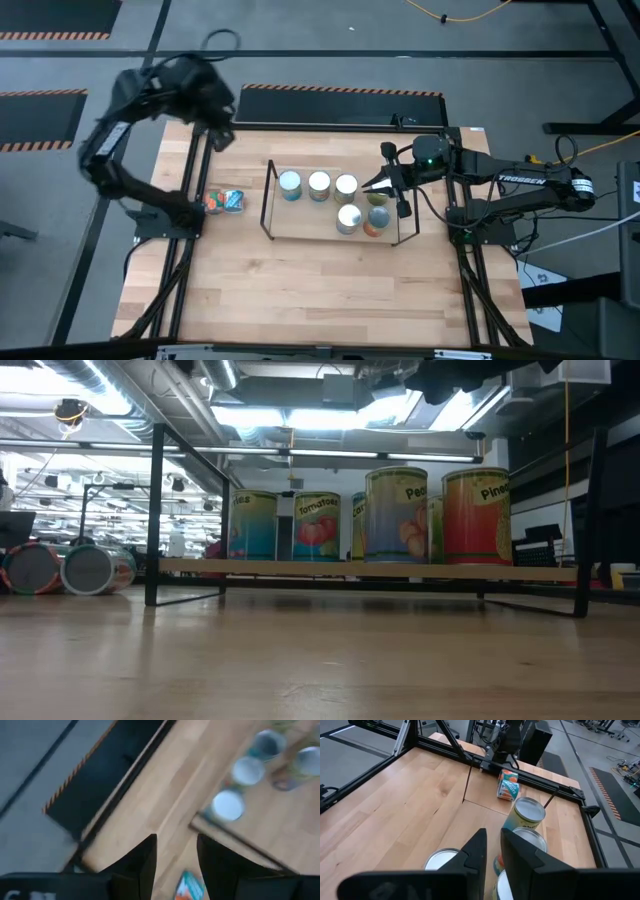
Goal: Pick and place cans onto a shelf
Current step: Put the small canned carrots on the shelf
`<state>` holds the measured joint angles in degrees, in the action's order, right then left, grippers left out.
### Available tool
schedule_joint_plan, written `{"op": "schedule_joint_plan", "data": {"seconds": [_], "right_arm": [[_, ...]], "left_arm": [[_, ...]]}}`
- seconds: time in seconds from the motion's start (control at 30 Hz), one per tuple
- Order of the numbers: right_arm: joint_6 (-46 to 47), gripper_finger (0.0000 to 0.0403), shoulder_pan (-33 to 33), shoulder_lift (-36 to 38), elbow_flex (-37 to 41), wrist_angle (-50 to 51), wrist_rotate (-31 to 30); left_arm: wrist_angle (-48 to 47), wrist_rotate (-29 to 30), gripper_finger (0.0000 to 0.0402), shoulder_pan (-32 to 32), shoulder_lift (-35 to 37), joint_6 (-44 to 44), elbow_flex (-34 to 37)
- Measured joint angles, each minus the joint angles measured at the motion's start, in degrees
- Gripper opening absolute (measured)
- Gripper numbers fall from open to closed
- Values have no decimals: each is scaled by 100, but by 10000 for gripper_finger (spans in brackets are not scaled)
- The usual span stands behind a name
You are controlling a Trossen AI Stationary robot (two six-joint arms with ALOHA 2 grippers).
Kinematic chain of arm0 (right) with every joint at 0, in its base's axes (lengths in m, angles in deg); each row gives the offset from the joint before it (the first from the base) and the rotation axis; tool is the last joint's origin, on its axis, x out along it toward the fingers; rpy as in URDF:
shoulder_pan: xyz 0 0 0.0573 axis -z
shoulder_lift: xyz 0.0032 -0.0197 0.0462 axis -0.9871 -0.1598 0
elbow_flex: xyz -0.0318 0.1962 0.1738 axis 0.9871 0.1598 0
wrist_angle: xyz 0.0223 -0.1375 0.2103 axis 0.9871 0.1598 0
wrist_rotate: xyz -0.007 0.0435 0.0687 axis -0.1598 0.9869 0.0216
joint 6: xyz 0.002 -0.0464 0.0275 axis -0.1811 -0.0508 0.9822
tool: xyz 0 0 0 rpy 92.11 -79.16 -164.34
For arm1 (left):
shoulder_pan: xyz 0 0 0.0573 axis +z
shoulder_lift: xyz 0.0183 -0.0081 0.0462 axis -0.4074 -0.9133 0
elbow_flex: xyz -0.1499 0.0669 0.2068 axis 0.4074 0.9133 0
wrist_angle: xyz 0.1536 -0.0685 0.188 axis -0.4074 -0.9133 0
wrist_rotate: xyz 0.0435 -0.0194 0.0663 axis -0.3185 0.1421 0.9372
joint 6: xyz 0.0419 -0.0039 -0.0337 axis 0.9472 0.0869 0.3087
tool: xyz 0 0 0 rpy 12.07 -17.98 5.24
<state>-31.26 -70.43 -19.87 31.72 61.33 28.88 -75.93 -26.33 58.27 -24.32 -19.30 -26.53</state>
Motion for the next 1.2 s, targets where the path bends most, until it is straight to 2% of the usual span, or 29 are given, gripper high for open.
{"op": "schedule_joint_plan", "data": {"seconds": [0.3, 0.47, 0.6, 0.83, 0.93, 1.07, 1.2], "right_arm": [[0, 62, 1, 0, 0, -2, 1], [0, 62, 2, 0, 0, -3, 0], [2, 62, 0, 0, 0, -3, 2], [2, 62, 0, 0, 0, -3, 0], [2, 62, 1, 0, 0, -4, 0], [2, 62, 0, 0, 0, -3, 0], [2, 62, 1, 0, 0, -3, 0]], "left_arm": [[381, -402, 131, 630, 1646, -573, 3111], [1357, -804, 131, 767, 1843, -406, 4533], [1941, -1094, 131, 1004, 1693, 113, 5328], [2253, -1353, 131, 1463, 838, 734, 6055], [2294, -1465, 131, 1635, 415, 988, 6100], [2398, -2035, 131, 1762, -95, 1276, 6102], [2410, -2052, 131, 1839, -511, 1450, 6102]]}}
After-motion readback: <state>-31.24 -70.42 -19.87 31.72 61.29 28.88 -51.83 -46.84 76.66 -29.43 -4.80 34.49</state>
